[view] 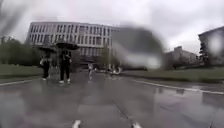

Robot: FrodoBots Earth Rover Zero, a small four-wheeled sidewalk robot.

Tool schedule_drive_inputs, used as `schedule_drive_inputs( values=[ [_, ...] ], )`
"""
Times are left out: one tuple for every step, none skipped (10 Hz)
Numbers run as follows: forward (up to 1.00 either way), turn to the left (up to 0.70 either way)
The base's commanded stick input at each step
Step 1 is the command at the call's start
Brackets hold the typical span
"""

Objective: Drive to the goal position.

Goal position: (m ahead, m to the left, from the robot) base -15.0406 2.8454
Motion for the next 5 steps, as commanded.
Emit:
schedule_drive_inputs(
  values=[
    [0.70,0.21],
    [0.70,0.00],
    [0.70,0.00],
    [0.70,0.00],
    [0.70,0.00]
  ],
)
